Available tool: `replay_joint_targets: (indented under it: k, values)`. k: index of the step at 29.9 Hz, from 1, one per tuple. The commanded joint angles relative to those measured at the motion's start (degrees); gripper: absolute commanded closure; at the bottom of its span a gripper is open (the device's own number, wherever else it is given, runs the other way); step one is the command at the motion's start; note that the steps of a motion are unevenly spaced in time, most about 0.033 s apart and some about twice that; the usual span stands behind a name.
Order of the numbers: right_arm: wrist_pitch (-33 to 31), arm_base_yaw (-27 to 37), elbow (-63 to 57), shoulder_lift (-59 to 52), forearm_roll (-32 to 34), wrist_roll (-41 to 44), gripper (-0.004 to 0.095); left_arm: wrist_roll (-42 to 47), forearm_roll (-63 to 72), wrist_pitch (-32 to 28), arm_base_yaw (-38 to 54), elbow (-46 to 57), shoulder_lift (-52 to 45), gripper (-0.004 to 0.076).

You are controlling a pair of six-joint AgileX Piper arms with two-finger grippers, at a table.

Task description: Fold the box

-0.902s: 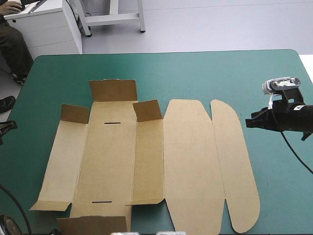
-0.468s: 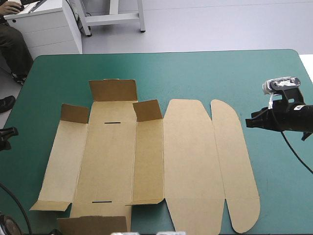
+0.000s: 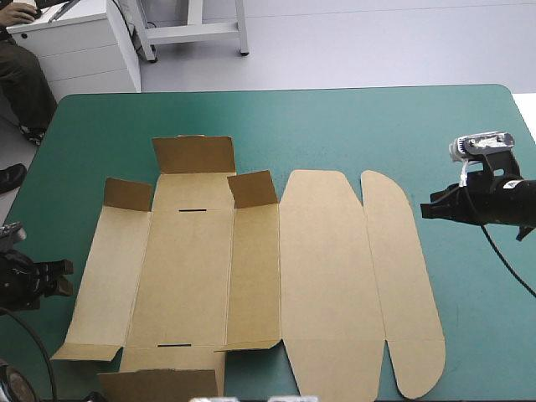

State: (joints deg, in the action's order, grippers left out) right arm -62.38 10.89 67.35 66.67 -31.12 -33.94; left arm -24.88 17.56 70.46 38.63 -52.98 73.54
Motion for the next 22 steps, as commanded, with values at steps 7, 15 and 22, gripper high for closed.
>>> replay_joint_targets:
  k: [7, 15, 22]
  values:
    - [1.4, 0.3, 1.3, -1.2, -2.0, -0.8, 0.0923, -8.3, 7.2, 2.3, 0.1, -0.8, 4.5, 0.0272]
    - [1.1, 0.3, 1.3, -1.2, -2.0, -0.8, 0.0923, -13.5, 13.4, 3.5, 0.1, -0.8, 9.4, 0.0272]
    - [1.1, 0.3, 1.3, -1.2, -2.0, -0.8, 0.0923, -14.1, 16.1, 3.5, -2.0, -0.2, 10.4, 0.0272]
